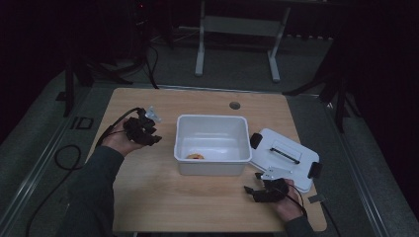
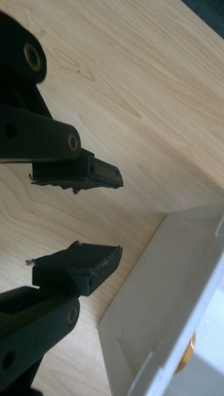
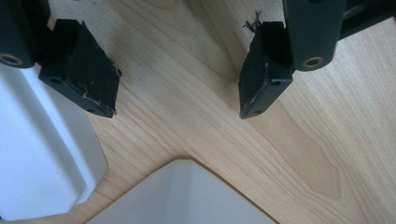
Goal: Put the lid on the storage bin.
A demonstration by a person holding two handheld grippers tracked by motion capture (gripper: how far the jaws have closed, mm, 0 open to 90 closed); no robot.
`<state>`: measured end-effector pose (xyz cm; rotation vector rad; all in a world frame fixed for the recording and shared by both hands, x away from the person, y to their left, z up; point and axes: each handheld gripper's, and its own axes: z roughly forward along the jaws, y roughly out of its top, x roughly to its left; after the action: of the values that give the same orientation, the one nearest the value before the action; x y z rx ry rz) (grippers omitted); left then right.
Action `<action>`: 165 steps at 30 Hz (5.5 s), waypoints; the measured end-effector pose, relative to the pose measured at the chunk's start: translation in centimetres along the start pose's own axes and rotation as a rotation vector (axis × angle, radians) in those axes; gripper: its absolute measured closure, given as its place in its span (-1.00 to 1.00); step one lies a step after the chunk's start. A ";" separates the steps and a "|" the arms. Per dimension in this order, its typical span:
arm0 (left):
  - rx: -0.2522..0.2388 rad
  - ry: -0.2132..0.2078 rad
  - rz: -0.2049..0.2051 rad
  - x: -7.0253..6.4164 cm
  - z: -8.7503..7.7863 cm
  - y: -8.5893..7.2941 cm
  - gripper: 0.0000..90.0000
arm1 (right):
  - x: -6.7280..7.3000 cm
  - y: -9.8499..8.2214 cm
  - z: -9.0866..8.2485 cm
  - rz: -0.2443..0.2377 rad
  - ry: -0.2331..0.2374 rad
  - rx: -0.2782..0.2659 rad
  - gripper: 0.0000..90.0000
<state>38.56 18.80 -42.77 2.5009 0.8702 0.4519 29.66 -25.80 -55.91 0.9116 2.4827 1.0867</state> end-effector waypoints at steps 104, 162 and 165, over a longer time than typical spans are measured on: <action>-0.095 -0.120 -0.120 -3.2 8.3 -8.0 0.13 | -9.3 7.6 -7.4 -0.245 -0.226 0.337 0.44; -0.110 -0.131 -0.122 -3.1 8.3 -8.3 0.11 | -11.1 8.9 -2.8 -0.322 -0.158 0.628 0.58; -0.111 -0.131 -0.122 -3.1 8.3 -8.3 0.11 | -11.1 9.0 -2.4 -0.329 -0.146 0.653 0.63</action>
<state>35.80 20.04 -54.51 2.3329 0.9137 0.2840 40.89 -29.70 -47.58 0.6526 2.7585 0.0890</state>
